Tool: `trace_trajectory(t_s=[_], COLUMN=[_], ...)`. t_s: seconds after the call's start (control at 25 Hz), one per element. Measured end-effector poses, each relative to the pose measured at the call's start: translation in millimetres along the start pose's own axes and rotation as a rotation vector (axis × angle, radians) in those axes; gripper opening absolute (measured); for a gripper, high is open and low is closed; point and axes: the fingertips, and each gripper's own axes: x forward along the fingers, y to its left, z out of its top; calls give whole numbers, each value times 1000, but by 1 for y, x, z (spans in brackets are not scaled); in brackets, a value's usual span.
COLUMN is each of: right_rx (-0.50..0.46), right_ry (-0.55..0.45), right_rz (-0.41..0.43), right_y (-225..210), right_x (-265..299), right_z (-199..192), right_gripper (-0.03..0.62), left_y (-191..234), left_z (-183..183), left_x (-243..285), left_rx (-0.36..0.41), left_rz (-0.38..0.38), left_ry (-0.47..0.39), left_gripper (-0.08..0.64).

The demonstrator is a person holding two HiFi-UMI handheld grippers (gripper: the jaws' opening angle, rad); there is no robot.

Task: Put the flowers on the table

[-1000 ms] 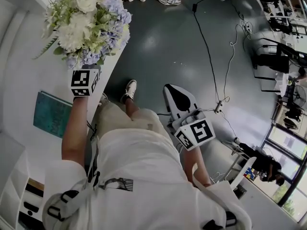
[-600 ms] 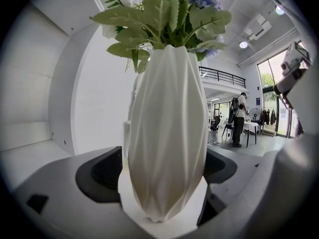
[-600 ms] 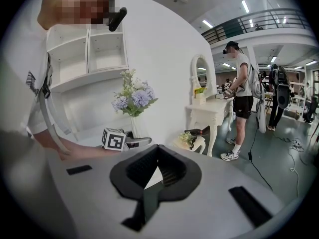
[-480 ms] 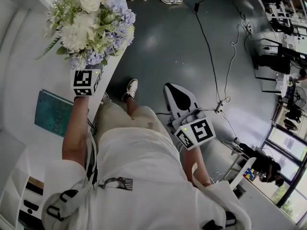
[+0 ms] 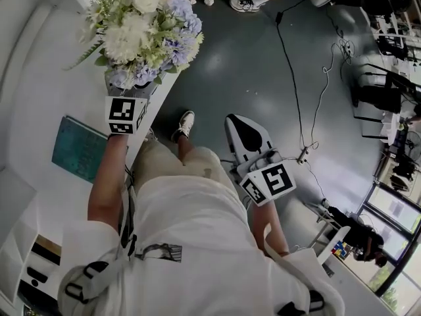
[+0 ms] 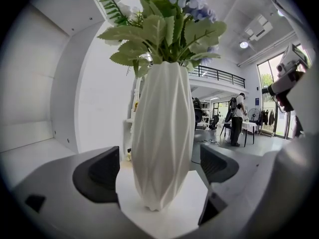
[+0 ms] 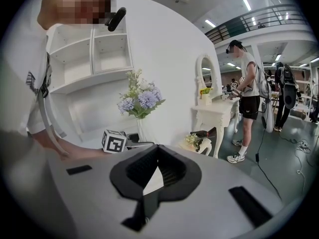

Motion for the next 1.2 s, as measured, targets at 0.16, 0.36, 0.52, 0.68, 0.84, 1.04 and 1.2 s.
trace_trajectory(t_s=[0.16, 0.36, 0.52, 0.68, 0.84, 1.04, 1.2], right_rx=[-7, -11, -17, -23, -25, -29, -33], right_ry=[-9, -23, -42, -61, -82, -117, -142], right_rz=[16, 41, 63, 91, 127, 167, 209], right_y=[6, 10, 15, 19, 20, 23, 13], right_x=[2, 7, 12, 16, 24, 19, 17], right_z=[3, 11, 16, 26, 33, 43, 59], right_gripper=[11, 11, 11, 11, 11, 11, 11], left_y=[3, 5, 2, 5, 12, 10, 9], left_z=[-7, -10, -9, -6, -4, 1, 13], left_x=[-8, -17, -30, -45, -57, -76, -91], left_rx=[-38, -54, -55, -54, -67, -92, -89], left_rz=[12, 26, 28, 43, 88, 137, 179], left_ry=[24, 55, 62, 83, 103, 128, 142], left_gripper=[488, 488, 486, 486, 486, 485, 483])
